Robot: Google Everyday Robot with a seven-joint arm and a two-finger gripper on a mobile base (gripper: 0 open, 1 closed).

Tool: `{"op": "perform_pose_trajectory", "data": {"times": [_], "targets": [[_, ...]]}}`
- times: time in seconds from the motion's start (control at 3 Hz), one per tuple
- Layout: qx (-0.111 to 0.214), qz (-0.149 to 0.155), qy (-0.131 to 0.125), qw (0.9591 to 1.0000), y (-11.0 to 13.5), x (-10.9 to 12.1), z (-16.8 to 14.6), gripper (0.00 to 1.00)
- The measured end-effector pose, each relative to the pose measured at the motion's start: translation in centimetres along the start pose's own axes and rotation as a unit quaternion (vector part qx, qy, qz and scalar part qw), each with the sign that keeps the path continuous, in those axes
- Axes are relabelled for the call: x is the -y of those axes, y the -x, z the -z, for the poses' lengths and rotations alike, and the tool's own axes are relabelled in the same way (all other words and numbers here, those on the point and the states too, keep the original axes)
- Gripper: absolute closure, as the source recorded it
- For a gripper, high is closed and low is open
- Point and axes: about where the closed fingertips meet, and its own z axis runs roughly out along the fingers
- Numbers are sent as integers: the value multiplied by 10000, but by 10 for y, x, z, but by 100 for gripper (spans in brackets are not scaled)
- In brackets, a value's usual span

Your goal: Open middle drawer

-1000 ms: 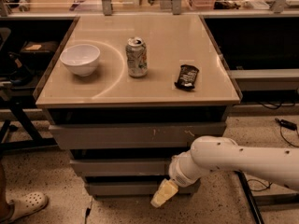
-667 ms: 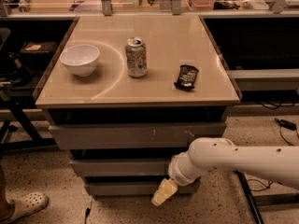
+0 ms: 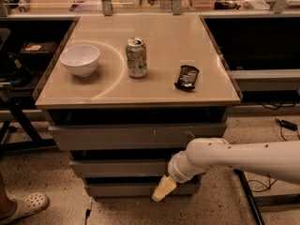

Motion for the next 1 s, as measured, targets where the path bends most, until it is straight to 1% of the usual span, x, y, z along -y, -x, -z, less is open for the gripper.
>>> {"op": "perform_pose_trajectory", "data": {"times": [0.33, 1.0], "targets": [[-15, -35, -19, 10000, -7, 11, -13, 0], [11, -22, -117, 9999, -8, 31, -31, 0]]}}
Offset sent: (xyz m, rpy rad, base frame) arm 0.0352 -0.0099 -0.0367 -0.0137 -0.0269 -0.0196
